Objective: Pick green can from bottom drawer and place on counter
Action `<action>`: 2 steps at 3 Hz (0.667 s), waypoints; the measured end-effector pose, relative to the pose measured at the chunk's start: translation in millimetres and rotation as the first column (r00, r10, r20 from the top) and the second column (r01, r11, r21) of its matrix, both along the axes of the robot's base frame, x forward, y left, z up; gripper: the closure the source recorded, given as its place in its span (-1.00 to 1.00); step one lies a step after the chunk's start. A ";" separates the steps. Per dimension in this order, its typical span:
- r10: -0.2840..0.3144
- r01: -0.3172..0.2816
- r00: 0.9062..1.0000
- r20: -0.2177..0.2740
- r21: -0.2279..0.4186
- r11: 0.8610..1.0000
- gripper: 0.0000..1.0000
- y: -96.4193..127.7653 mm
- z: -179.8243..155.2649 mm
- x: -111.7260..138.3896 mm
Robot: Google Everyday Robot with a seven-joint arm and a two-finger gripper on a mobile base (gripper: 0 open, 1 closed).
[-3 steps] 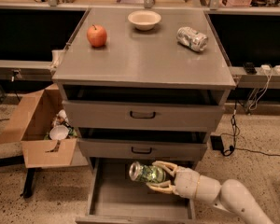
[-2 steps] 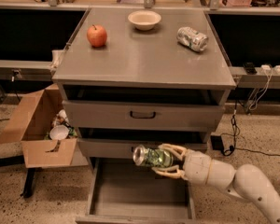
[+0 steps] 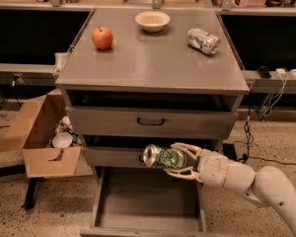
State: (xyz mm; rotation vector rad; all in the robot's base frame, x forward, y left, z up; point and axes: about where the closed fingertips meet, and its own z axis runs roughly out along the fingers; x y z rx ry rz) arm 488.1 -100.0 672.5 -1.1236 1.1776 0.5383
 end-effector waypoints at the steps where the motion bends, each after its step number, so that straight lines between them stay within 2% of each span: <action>1: -0.040 0.040 0.999 -0.011 -0.027 0.999 1.00 -20.2 31.9 10.3; 2: -0.093 0.092 0.996 -0.009 -0.059 0.994 1.00 -46.4 67.3 20.3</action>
Offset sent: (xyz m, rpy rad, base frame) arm 0.0321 -0.0836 0.1100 -0.0966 0.0119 -0.1661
